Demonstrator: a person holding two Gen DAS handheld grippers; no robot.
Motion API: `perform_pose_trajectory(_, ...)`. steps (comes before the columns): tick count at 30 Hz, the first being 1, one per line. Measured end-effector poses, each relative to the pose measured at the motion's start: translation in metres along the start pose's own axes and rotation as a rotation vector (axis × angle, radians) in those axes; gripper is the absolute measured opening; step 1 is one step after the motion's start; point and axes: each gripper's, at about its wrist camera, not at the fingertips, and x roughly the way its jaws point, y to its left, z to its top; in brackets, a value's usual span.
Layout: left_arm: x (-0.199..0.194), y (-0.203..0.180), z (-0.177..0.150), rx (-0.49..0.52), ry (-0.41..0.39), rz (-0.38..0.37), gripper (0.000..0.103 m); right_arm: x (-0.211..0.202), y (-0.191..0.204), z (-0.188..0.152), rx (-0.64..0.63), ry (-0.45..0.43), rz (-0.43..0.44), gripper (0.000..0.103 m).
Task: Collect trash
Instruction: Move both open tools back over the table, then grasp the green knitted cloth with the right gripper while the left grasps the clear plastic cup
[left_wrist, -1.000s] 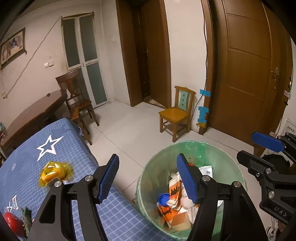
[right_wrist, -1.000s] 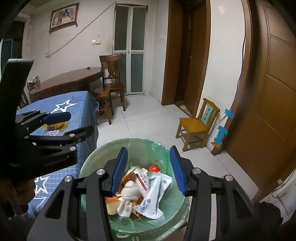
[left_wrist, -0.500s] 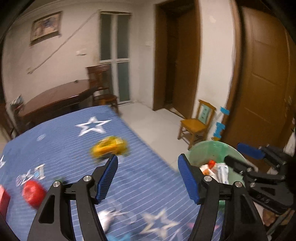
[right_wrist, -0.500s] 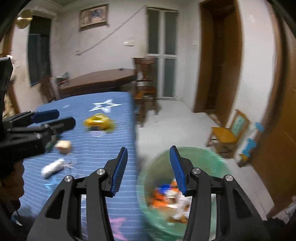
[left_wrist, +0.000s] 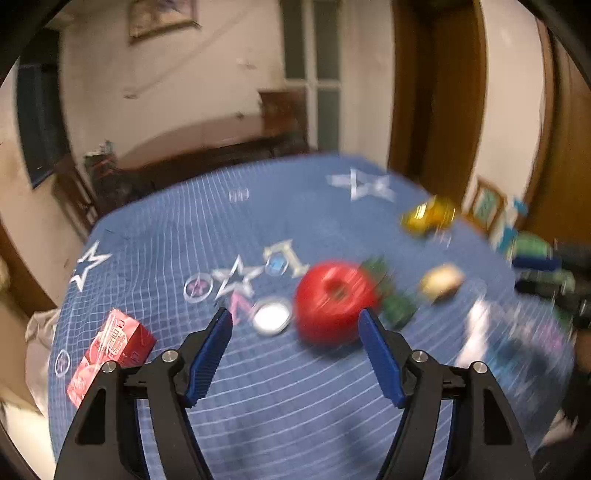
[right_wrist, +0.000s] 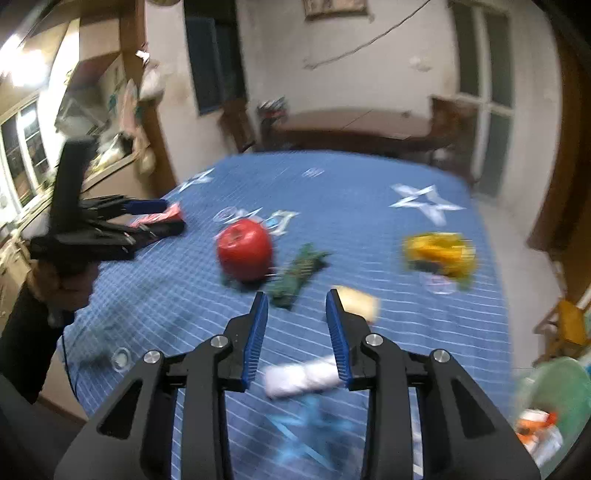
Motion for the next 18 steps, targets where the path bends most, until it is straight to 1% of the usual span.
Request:
perform_pose_trajectory(2, 0.019, 0.009, -0.007, 0.022, 0.03, -0.024, 0.068, 0.022, 0.007, 0.006, 0.002, 0.049, 0.037, 0.031)
perform_pose_trajectory(3, 0.029, 0.013, -0.011, 0.044, 0.04, -0.057, 0.067, 0.038, 0.013, 0.01, -0.004, 0.082, 0.042, 0.031)
perform_pose_trajectory(4, 0.037, 0.014, -0.014, 0.071, 0.045, -0.08, 0.066, 0.05, 0.016, 0.013, -0.008, 0.107, 0.027, 0.031)
perform_pose_trajectory(5, 0.046, 0.014, -0.016, 0.099, 0.047, -0.081, 0.066, 0.06, 0.017, 0.015, -0.008, 0.127, 0.01, 0.031)
perform_pose_trajectory(7, 0.061, 0.009, -0.017, 0.127, 0.065, -0.095, 0.061, 0.08, 0.012, 0.017, 0.012, 0.172, -0.016, 0.031)
perform_pose_trajectory(8, 0.067, 0.01, -0.017, 0.129, 0.072, -0.103, 0.061, 0.087, 0.008, 0.016, 0.025, 0.193, -0.024, 0.031)
perform_pose_trajectory(10, 0.071, 0.013, -0.017, 0.136, 0.049, -0.13, 0.06, 0.098, 0.003, 0.014, 0.045, 0.222, -0.034, 0.031)
perform_pose_trajectory(13, 0.074, 0.016, -0.015, 0.177, 0.039, -0.116, 0.06, 0.109, -0.001, 0.012, 0.061, 0.245, 0.002, 0.031)
perform_pose_trajectory(14, 0.072, 0.019, -0.016, 0.186, 0.033, -0.127, 0.06, 0.11, -0.001, 0.01, 0.063, 0.25, 0.006, 0.031)
perform_pose_trajectory(18, 0.066, 0.036, -0.01, 0.136, 0.001, -0.163, 0.06, 0.119, -0.006, 0.011, 0.069, 0.27, 0.024, 0.031)
